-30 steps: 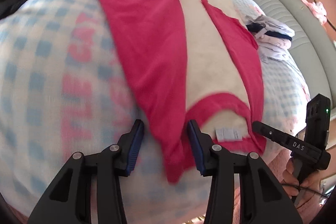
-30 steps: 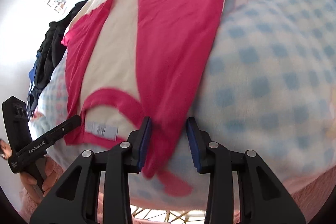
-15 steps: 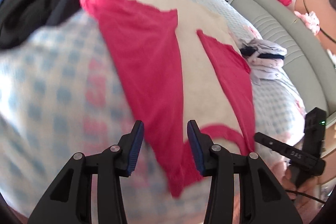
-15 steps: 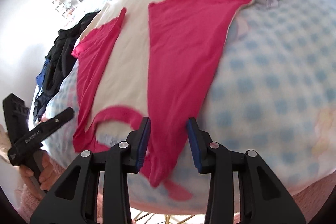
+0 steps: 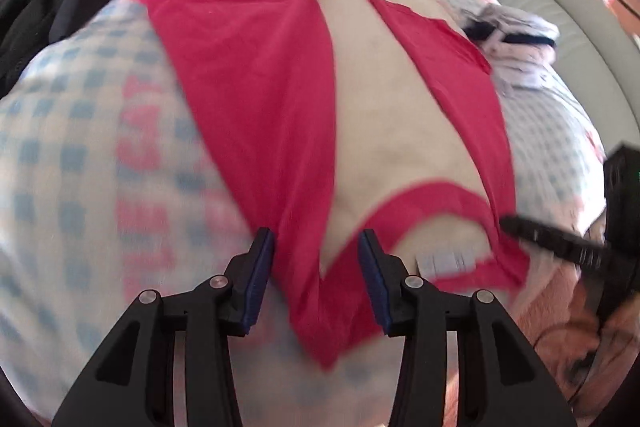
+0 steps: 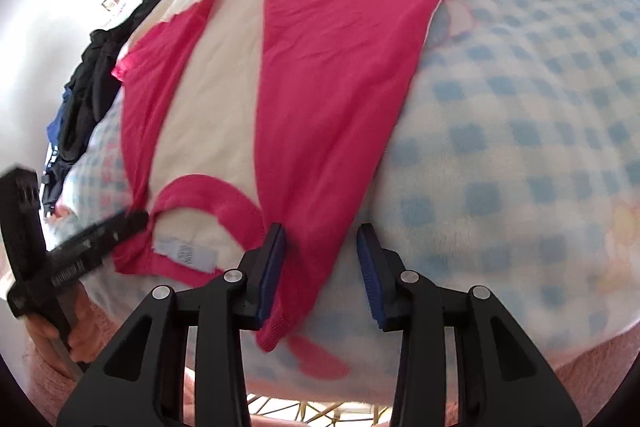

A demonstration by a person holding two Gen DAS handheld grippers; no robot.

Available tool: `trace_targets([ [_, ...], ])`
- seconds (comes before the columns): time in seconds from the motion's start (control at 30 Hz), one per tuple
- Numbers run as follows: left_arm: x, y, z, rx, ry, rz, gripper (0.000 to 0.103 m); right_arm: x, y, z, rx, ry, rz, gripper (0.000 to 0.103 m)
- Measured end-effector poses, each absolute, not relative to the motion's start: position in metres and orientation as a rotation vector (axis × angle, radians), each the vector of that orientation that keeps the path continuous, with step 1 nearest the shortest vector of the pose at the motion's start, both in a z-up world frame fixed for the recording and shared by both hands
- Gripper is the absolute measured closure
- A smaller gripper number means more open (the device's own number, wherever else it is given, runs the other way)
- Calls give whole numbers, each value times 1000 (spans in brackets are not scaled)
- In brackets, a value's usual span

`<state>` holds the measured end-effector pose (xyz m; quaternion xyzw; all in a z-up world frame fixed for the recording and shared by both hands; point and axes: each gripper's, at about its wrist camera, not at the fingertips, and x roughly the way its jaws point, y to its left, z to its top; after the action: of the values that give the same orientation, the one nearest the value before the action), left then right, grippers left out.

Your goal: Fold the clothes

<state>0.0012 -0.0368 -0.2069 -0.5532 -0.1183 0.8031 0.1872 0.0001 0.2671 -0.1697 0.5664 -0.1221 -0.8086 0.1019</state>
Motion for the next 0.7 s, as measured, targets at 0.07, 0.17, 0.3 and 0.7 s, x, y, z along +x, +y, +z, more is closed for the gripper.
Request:
trace_targets([
  [0.07,1,-50,-199,-1521,-427,2250,57,1,263,-151,1612,-341,-2408,65],
  [0.17,-7,-66,-188,-1459,-502,2286,57,0,240,-127,1518,-295,-2393,65],
  [0.3,-27,-74,-184,-1432,-521,2328,57,-20,191,-122,1455,-200,-2295,62],
  [0.7,-87,-82,-199,-1473,-384,2410,58,-88,99,-189,1561,-39,-2181,66],
])
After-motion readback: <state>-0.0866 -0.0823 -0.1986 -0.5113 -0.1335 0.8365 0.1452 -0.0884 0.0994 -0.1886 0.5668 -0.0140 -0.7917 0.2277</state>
